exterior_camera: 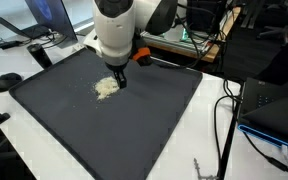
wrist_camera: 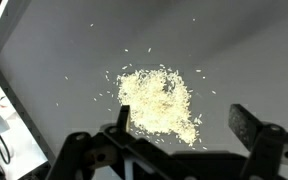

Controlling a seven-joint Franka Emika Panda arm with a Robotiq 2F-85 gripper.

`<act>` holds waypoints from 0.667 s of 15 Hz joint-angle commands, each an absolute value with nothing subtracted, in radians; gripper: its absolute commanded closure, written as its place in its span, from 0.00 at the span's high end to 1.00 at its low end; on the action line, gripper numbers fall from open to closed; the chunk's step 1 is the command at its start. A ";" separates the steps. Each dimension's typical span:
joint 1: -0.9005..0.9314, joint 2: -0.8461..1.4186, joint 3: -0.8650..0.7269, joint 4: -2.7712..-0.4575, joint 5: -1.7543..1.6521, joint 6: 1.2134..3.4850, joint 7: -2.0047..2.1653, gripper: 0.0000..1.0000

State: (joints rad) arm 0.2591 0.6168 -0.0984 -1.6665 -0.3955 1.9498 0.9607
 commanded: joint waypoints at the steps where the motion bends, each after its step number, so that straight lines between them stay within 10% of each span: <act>1: 0.277 0.650 -0.114 -1.663 -0.409 1.971 1.092 1.00; 10: 0.251 0.440 -0.143 -2.031 -0.493 2.367 1.141 1.00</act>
